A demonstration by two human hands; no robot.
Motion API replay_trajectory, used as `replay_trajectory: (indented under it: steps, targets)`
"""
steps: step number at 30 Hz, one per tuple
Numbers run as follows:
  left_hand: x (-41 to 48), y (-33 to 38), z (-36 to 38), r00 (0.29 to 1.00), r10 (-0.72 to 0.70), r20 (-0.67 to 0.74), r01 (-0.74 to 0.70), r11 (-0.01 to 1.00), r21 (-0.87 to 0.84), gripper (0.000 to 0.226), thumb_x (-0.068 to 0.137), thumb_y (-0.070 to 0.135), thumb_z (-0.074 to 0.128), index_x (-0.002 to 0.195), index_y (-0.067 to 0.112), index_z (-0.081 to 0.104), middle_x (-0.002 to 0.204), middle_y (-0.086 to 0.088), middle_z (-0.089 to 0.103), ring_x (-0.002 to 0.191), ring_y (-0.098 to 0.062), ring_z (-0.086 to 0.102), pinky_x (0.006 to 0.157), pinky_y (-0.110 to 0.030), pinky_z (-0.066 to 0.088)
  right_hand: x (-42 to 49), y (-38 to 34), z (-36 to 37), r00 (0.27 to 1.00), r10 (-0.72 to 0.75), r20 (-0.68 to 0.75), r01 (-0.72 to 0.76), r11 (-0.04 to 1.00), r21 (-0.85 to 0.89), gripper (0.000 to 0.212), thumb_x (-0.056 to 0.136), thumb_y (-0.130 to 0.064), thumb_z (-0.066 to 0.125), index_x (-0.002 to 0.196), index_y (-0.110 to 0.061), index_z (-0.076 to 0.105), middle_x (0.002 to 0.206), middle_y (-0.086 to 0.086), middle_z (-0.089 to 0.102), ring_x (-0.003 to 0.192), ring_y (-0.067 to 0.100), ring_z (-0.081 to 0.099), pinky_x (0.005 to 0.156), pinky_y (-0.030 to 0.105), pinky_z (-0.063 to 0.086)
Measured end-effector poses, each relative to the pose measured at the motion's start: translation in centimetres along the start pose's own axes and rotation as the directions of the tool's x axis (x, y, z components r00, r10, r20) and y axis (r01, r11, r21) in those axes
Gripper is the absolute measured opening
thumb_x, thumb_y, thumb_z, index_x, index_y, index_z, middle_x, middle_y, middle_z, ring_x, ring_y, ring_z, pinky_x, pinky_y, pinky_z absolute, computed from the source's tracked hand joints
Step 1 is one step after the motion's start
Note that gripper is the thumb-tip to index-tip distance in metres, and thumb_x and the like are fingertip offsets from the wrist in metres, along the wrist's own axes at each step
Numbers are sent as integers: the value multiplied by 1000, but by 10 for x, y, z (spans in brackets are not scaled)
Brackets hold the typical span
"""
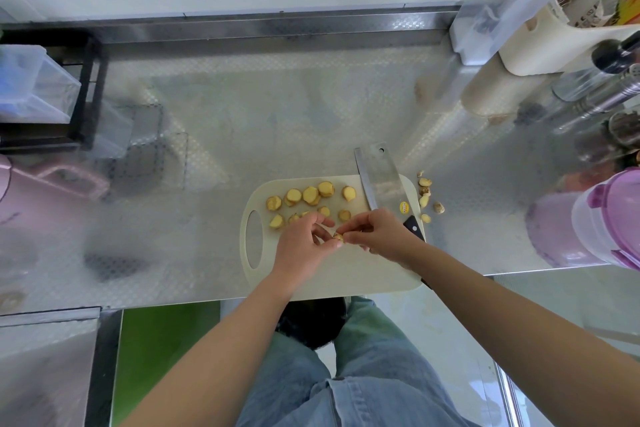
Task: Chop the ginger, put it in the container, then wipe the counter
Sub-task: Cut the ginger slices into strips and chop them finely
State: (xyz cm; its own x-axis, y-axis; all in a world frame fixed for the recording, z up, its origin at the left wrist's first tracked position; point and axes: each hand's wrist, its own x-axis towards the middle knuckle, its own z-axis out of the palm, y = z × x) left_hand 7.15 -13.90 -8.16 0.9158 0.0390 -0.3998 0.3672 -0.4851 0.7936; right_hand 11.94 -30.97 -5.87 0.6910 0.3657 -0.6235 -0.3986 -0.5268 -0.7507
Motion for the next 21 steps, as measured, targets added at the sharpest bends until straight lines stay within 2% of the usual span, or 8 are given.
replay_trajectory:
  steps: [4,7,12,14,16,18,20,21]
  targets:
    - [-1,0,0,1000,30,7,-31,999,38,17,72,30,81,82,23,70,73,12,68,60,2,55,60,-17,43,-2,0,1,1000,-7,29,7,1000,-2,14,81,-24,74,88,-11,75,62,-1,58,53,4,45,52,15,37]
    - [-2,4,1,999,23,33,-24,999,24,15,72,30,81,80,23,70,72,13,68,62,4,56,59,-14,42,1,5,2,998,-31,-49,28,998,-54,10,77,-25,78,81,-16,75,75,7,69,62,5,52,61,22,42]
    - [-1,7,0,991,-39,125,60,984,-170,9,75,21,80,81,19,73,71,3,70,61,-3,57,62,-22,48,-1,9,-2,993,-78,-87,70,994,-89,2,80,-18,75,79,-18,73,71,-6,69,60,-2,56,60,17,43]
    - [-2,9,0,982,-51,180,98,958,-268,6,77,14,78,80,15,73,74,-5,73,59,-9,58,61,-24,50,-6,8,-6,994,-86,-69,81,994,-71,2,81,-15,75,81,-16,73,71,-4,70,59,-2,57,58,15,44]
    - [-2,9,3,978,-74,195,127,953,-276,6,77,13,78,78,14,72,73,-6,73,57,-10,57,59,-23,49,-8,10,-9,996,-75,-48,71,994,-85,3,83,-14,72,86,-15,73,72,-1,70,52,-3,54,56,14,44]
    - [0,6,9,979,-128,161,164,959,-231,9,74,17,80,74,15,72,71,-7,72,54,-11,57,60,-28,48,-8,16,-14,972,-98,-214,57,980,-192,7,85,-16,68,89,-19,72,78,-1,71,55,0,54,61,17,47]
    - [3,5,14,981,-171,92,180,979,-99,12,71,26,81,71,21,70,65,0,69,56,-11,59,61,-29,48,-9,21,-21,880,-154,-449,-8,941,-338,13,84,-19,65,95,-25,69,87,-3,68,71,7,58,67,26,47]
    - [3,6,16,981,-182,61,183,983,-5,12,71,30,79,70,24,69,64,5,67,59,-11,61,62,-28,49,-11,23,-24,844,-174,-508,-49,917,-396,18,84,-19,63,101,-23,65,96,-3,65,80,12,59,68,28,47]
